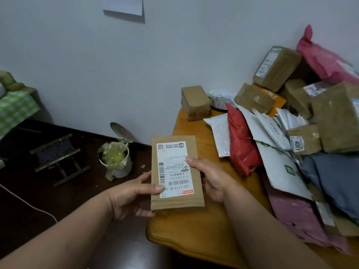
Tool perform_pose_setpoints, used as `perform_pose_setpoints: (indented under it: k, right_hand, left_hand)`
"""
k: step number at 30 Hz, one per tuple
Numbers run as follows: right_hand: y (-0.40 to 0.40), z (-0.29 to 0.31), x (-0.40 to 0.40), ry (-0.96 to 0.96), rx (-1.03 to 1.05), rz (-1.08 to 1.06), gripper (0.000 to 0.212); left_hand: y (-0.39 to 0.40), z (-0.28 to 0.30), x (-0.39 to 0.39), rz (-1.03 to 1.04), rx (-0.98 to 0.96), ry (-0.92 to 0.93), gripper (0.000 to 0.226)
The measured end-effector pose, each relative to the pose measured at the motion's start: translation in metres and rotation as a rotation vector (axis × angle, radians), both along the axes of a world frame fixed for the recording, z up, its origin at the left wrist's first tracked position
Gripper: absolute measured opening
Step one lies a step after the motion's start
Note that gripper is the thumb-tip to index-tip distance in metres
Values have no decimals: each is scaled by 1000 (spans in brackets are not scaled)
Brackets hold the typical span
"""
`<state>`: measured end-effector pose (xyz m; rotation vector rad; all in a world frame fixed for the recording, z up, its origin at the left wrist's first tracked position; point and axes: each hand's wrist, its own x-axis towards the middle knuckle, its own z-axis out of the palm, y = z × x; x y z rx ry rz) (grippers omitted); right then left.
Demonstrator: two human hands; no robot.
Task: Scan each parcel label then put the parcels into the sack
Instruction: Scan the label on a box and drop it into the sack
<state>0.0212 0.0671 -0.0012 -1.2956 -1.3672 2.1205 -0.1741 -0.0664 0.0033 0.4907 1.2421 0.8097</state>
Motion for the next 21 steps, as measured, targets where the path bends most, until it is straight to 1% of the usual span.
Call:
perform_pose_setpoints:
  k: [2,3,4,5,7,9,15,17,19,20,21]
  right_hand:
    - [-5,2,7,-18,-12,-37,102]
    - [-6,2,12,-37,-13,-51,102]
    - [-6,4,17,-71,6,-60,94]
    - [-6,6,23,-118,47,-66,79]
    - [-2,6,38,-279,173,-113,54]
    - [4,-1,58,-453,300,-169,35]
    - [-4,-29,120,-789,517,-106,25]
    - [-9,-36,137,-848,602,-124,16]
    - [-15,-45,151,-871,659,-155,9]
    - [-19,-49,158,-890,659,-166,13]
    - [-22,-55,164,-919,625,-169,22]
  left_hand:
    - [-2,-2,7,12,-3,25,128]
    - [-1,-4,11,27,-5,47,126]
    - [-1,-6,14,46,-7,67,125]
    - [1,-8,18,67,-9,82,125]
    - [4,-14,26,117,-20,100,129]
    - [7,-22,35,165,-32,106,136]
    - [7,-51,74,209,-48,173,149]
    - [7,-57,87,210,-58,190,156]
    - [7,-60,97,216,-70,185,158]
    - [7,-61,103,223,-78,185,159]
    - [7,-62,109,230,-83,187,160]
